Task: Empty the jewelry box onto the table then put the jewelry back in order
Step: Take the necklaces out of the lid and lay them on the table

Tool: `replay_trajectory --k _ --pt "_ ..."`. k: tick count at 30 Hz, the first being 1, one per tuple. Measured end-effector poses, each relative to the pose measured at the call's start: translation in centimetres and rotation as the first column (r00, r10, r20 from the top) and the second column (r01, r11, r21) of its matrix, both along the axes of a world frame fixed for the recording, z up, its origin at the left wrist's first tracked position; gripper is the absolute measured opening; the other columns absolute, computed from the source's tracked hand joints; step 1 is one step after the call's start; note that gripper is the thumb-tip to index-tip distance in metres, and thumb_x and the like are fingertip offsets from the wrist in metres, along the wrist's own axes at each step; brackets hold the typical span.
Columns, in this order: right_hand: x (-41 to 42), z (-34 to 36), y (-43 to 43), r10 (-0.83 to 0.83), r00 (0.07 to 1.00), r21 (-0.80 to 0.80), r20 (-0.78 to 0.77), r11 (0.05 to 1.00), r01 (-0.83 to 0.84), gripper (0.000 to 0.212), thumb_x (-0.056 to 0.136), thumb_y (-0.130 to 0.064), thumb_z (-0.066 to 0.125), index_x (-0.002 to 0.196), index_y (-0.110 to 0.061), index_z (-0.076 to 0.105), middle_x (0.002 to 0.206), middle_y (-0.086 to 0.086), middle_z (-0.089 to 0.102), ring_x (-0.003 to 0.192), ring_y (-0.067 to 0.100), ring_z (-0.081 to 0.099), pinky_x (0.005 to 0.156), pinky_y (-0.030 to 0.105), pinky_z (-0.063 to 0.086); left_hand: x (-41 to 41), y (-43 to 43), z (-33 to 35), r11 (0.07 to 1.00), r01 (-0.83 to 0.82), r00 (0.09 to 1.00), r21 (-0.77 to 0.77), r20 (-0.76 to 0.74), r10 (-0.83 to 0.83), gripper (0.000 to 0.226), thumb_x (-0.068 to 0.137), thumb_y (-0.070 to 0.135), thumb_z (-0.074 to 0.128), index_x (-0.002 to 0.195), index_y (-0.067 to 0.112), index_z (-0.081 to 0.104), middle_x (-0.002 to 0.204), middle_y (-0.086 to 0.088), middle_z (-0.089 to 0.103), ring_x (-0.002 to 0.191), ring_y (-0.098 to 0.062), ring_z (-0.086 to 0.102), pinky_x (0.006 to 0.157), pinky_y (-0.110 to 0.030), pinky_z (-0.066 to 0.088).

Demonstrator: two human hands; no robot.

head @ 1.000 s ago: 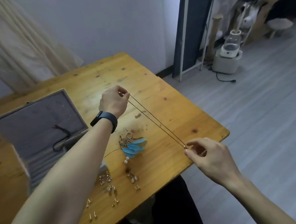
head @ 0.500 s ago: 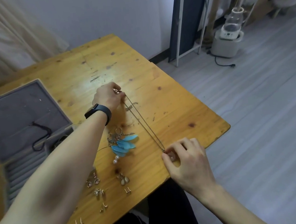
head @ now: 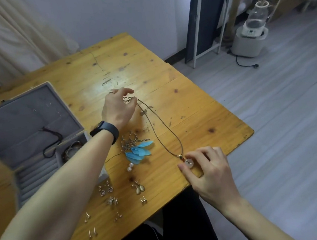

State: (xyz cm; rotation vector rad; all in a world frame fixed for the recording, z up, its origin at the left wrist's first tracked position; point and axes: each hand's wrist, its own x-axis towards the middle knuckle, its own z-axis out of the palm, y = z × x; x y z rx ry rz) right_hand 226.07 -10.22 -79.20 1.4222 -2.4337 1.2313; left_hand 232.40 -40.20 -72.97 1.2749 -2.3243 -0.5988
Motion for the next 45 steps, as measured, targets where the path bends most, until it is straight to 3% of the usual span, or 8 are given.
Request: replay_trajectory --k 5,7,11,21,27,32,38,45 --pt "0.1 -0.4 0.0 -0.009 0.999 -0.020 -0.035 1.000 0.008 0.019 0.086 -0.040 0.075 0.095 -0.022 0.075 0.096 -0.002 0.061 0.090 0.020 0.051 0.079 0.038 0.047 0.5 1.6 -0.6 0.966 0.234 0.939 -0.112 0.283 -0.195 0.042 0.100 0.044 0.047 0.140 0.033 0.055 0.145 0.010 0.052 0.135 -0.018 0.042 0.104 -0.040 0.041" --pt "0.2 -0.5 0.0 -0.012 0.999 -0.022 -0.033 1.000 0.011 0.019 0.087 -0.039 0.075 0.094 -0.022 0.075 0.096 -0.002 0.061 0.091 0.020 0.051 0.080 0.038 0.047 0.5 1.4 -0.9 0.962 0.263 0.896 -0.070 0.387 -0.217 0.049 0.101 0.048 0.042 0.146 0.031 0.048 0.152 0.010 0.045 0.140 -0.020 0.038 0.108 -0.042 0.040" --pt "0.3 -0.4 0.1 -0.007 1.000 -0.013 -0.022 1.000 0.006 0.020 0.087 -0.040 0.074 0.095 -0.022 0.074 0.097 -0.003 0.061 0.092 0.019 0.051 0.081 0.036 0.047 0.5 1.3 -1.1 0.968 0.251 0.893 0.021 0.380 -0.239 0.050 0.101 0.046 0.043 0.148 0.031 0.043 0.157 0.011 0.036 0.141 -0.021 0.037 0.108 -0.044 0.042" --pt "0.3 -0.3 0.2 -0.004 1.000 0.012 -0.010 1.000 0.004 0.025 0.087 -0.044 0.072 0.098 -0.021 0.073 0.098 -0.004 0.061 0.094 0.016 0.050 0.082 0.031 0.045 0.9 1.6 -0.5 0.962 0.274 0.885 0.016 0.388 -0.258 0.047 0.102 0.044 0.042 0.147 0.030 0.047 0.158 0.007 0.034 0.142 -0.022 0.033 0.109 -0.044 0.039" --pt "0.0 0.5 0.4 0.033 0.999 0.045 0.040 0.998 -0.035 0.030 0.086 -0.046 0.070 0.105 -0.023 0.069 0.100 -0.009 0.060 0.093 0.013 0.049 0.080 0.034 0.048 2.6 2.6 1.0 0.963 0.270 0.925 -0.002 0.279 -0.259 0.044 0.099 0.035 0.050 0.143 0.038 0.050 0.154 0.008 0.040 0.140 -0.017 0.035 0.107 -0.042 0.041" --pt "1.1 2.9 -0.8 0.076 0.994 0.028 0.076 0.997 -0.078 0.034 0.085 -0.046 0.070 0.111 -0.025 0.067 0.104 -0.008 0.060 0.096 0.014 0.051 0.081 0.042 0.051 6.8 4.8 3.2 0.973 0.226 0.972 -0.055 0.075 -0.222 0.042 0.098 0.029 0.055 0.138 0.038 0.054 0.145 0.008 0.049 0.132 -0.016 0.044 0.103 -0.039 0.044" --pt "5.0 8.1 -6.0 0.223 0.973 -0.078 0.064 0.973 -0.217 0.028 0.088 -0.033 0.073 0.113 -0.022 0.066 0.105 -0.010 0.059 0.098 0.011 0.052 0.081 0.030 0.050 13.9 7.9 4.5 0.992 0.098 0.983 -0.084 -0.146 -0.109 0.034 0.095 0.026 0.060 0.128 0.036 0.061 0.129 0.013 0.058 0.117 -0.008 0.053 0.099 -0.035 0.049" --pt "11.0 11.8 -13.8 0.370 0.926 -0.073 0.078 0.928 -0.364 0.025 0.090 -0.033 0.070 0.113 -0.027 0.064 0.101 -0.013 0.058 0.094 0.004 0.055 0.080 0.018 0.045 22.3 6.6 4.7 0.988 -0.099 0.968 -0.120 -0.242 0.068 0.033 0.094 0.022 0.062 0.125 0.032 0.062 0.123 0.014 0.057 0.113 -0.004 0.055 0.094 -0.033 0.053"
